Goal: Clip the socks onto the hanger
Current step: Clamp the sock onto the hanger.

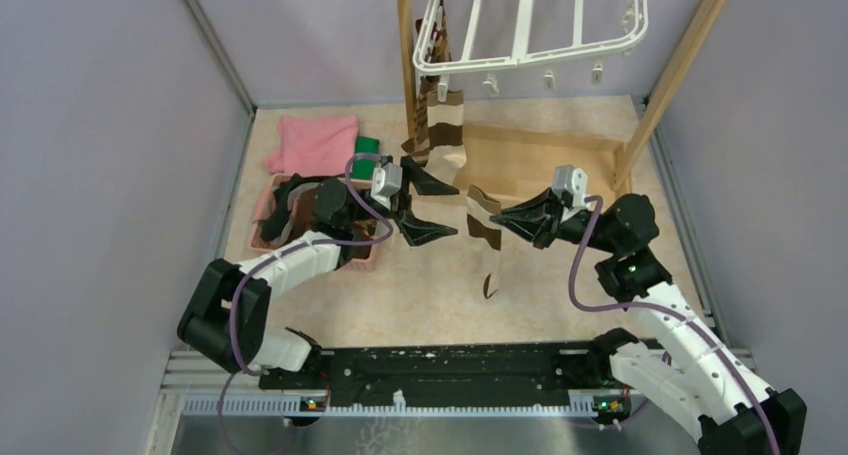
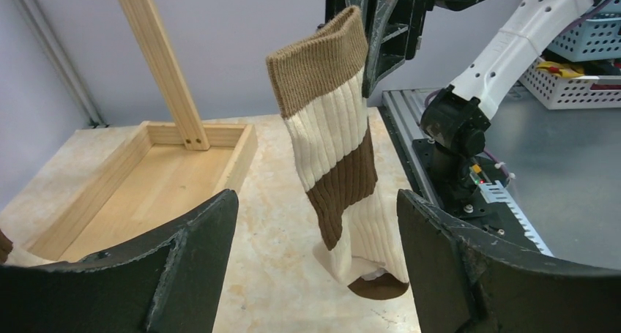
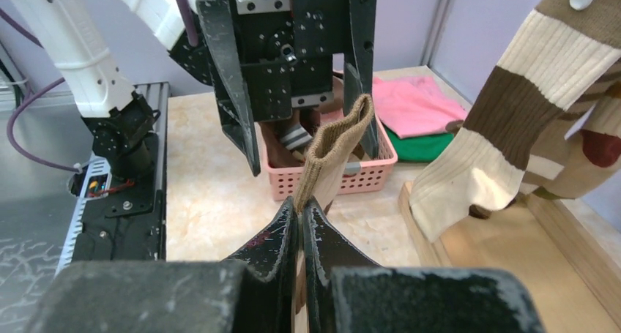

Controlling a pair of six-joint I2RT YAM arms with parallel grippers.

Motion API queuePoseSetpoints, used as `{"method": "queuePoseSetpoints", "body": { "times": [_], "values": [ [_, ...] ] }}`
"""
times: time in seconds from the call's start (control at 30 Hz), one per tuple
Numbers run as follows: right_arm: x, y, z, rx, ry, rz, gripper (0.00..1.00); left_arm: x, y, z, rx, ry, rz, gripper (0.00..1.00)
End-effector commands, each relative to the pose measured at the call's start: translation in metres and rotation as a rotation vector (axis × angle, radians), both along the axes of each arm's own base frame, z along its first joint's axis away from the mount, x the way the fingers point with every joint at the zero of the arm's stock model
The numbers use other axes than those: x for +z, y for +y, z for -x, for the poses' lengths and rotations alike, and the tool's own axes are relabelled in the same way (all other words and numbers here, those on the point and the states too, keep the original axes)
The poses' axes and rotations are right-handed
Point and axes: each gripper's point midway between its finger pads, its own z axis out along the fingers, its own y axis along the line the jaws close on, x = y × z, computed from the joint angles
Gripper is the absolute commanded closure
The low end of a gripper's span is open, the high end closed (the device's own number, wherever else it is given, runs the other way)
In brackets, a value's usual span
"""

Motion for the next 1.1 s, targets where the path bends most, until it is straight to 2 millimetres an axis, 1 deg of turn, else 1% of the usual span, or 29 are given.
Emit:
{"method": "queuePoseSetpoints", "body": {
  "times": [0.0, 0.07, 0.13, 0.3, 0.37, 0.43, 0.57, 0.73, 0.8, 0.93, 1.07],
  "values": [
    [0.028, 0.005, 0.011, 0.065, -0.091, -0.042, 1.0, 0.005, -0.003, 0.02, -0.094, -0.011, 0.041, 0.17],
    [0.028, 0.006, 0.013, 0.079, -0.09, -0.045, 1.0, 0.006, -0.006, 0.022, -0.102, 0.005, 0.057, 0.18],
    [0.029, 0.008, 0.013, 0.092, -0.089, -0.053, 1.0, 0.004, -0.008, 0.019, -0.099, 0.023, 0.062, 0.21],
    [0.029, 0.01, 0.013, 0.103, -0.084, -0.06, 1.0, 0.0, -0.014, 0.016, -0.106, 0.058, 0.073, 0.23],
    [0.028, 0.011, 0.012, 0.104, -0.079, -0.059, 1.0, 0.003, -0.016, 0.018, -0.117, 0.06, 0.088, 0.28],
    [0.027, 0.012, 0.012, 0.108, -0.073, -0.058, 1.0, 0.004, -0.018, 0.017, -0.126, 0.075, 0.097, 0.35],
    [0.026, 0.013, 0.01, 0.103, -0.067, -0.057, 1.0, 0.005, -0.019, 0.016, -0.139, 0.092, 0.11, 0.39],
    [0.024, 0.014, 0.008, 0.102, -0.06, -0.056, 1.0, 0.004, -0.022, 0.014, -0.152, 0.109, 0.108, 0.53],
    [0.025, 0.014, 0.007, 0.101, -0.058, -0.058, 1.0, 0.005, -0.022, 0.013, -0.154, 0.116, 0.113, 0.54],
    [0.024, 0.015, 0.006, 0.103, -0.052, -0.059, 1.0, 0.009, -0.021, 0.014, -0.159, 0.117, 0.135, 0.52],
    [0.025, 0.015, 0.006, 0.103, -0.053, -0.061, 1.0, 0.014, -0.02, 0.013, -0.156, 0.113, 0.165, 0.53]
  ]
}}
